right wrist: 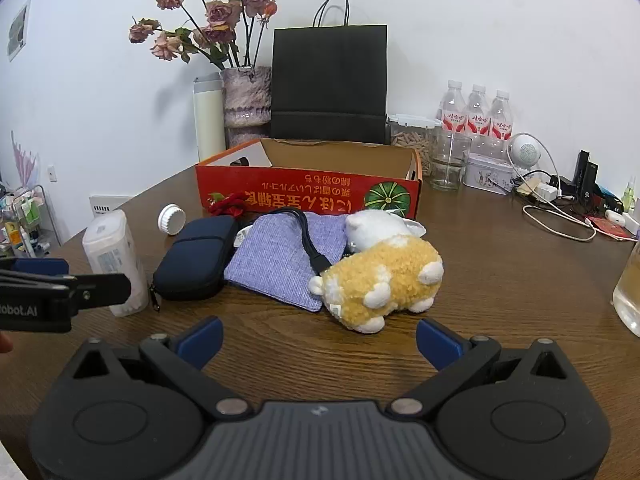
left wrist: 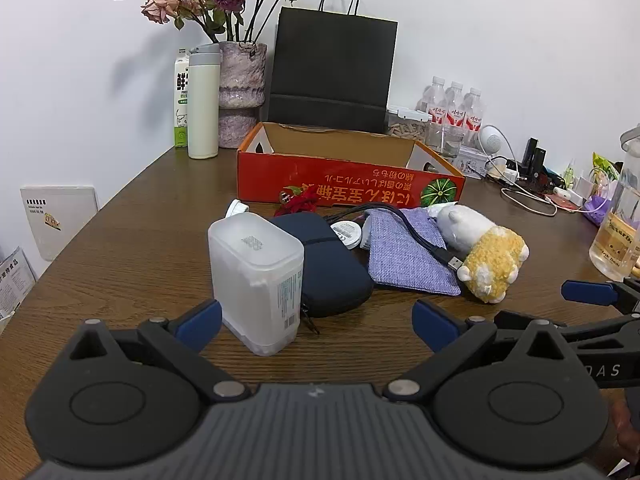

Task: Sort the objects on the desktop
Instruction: 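Move the right tool toward the yellow plush sheep while the left tool approaches the white plastic container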

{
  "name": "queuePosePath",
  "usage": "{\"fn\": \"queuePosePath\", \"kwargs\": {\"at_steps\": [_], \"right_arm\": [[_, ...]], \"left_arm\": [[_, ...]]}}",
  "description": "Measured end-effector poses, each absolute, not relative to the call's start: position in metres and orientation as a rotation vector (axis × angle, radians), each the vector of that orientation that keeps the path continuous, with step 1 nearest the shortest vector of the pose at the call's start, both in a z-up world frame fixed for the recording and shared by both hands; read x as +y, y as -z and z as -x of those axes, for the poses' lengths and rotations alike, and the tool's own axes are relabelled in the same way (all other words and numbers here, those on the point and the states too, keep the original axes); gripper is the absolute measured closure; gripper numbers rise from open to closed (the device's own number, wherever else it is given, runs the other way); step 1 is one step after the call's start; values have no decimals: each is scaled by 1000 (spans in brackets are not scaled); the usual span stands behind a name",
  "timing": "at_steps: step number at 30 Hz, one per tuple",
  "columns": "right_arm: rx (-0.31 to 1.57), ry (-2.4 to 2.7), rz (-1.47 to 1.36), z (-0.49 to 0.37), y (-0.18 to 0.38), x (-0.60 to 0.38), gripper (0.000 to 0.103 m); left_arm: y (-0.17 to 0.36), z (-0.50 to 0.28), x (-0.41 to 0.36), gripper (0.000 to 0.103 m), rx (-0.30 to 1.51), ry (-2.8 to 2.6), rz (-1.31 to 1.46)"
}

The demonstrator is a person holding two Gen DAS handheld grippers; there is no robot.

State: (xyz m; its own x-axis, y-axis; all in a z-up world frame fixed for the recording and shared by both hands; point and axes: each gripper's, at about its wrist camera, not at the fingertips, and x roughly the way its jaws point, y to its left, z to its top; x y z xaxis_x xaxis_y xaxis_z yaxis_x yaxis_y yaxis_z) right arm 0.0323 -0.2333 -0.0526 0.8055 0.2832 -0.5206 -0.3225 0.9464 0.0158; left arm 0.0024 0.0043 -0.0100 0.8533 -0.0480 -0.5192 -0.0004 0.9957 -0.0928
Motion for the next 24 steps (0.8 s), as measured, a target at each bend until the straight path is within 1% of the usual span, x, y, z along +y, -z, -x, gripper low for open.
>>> {"fn": "queuePosePath", "kwargs": {"at_steps": [24], "right_arm": [[560, -320, 76, -35, 56, -233, 0]], "left_arm": [[13, -6, 5, 0, 568, 21, 92]]}}
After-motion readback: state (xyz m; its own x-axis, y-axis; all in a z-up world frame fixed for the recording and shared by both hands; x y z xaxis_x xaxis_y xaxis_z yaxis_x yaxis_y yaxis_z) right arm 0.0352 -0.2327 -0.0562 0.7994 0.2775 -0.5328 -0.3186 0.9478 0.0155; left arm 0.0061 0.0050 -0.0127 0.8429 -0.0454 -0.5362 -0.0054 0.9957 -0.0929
